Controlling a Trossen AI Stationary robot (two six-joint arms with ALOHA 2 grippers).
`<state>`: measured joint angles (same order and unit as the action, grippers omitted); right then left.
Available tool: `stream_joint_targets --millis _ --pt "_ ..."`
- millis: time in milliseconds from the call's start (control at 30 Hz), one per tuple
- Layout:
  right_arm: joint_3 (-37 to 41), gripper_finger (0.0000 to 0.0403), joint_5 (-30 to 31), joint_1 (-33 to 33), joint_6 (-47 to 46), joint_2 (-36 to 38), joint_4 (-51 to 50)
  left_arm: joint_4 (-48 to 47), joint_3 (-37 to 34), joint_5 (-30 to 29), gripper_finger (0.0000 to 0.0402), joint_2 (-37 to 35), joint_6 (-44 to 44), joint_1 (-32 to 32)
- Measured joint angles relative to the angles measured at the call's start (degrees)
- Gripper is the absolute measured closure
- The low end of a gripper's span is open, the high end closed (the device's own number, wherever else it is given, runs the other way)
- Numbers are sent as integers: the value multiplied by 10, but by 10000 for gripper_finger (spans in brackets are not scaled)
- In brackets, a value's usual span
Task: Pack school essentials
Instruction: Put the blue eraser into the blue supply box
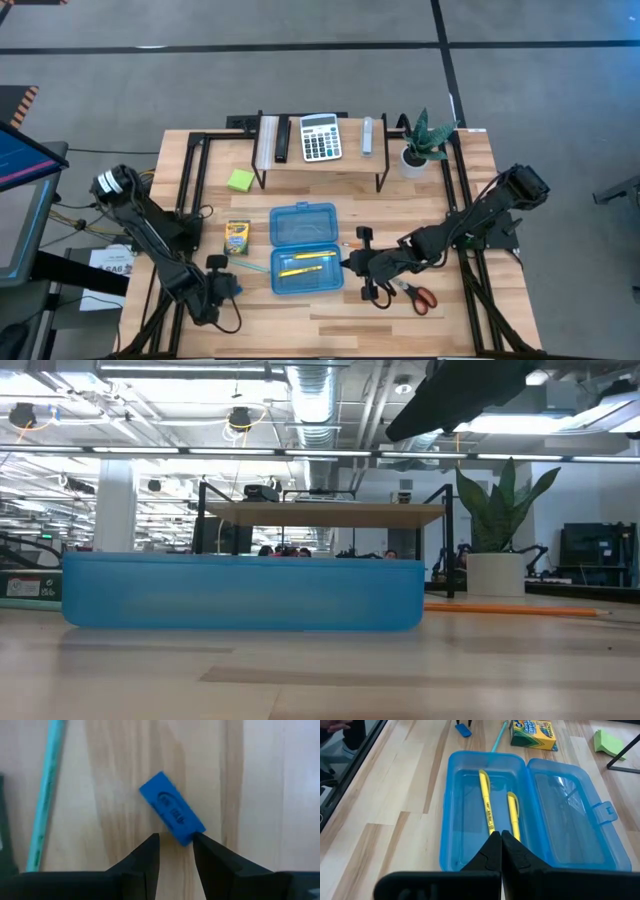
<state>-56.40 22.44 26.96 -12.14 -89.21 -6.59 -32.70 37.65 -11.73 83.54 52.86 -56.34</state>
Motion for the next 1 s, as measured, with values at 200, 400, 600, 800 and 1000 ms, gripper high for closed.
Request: stream_joint_targets --millis 200,400,600,800,1000 --pt "0 395 0 -4 0 0 0 24 2 2 297 31 -51 12" --pt "0 395 0 -5 1 0 4 29 10 -11 297 40 -74 22" --pt "0 395 0 -5 2 0 7 49 10 -33 297 43 -73 24" --pt "0 395 0 -5 1 0 7 90 9 -62 297 45 -72 26" --pt "0 395 0 -5 1 0 7 127 9 -91 297 46 -63 28"
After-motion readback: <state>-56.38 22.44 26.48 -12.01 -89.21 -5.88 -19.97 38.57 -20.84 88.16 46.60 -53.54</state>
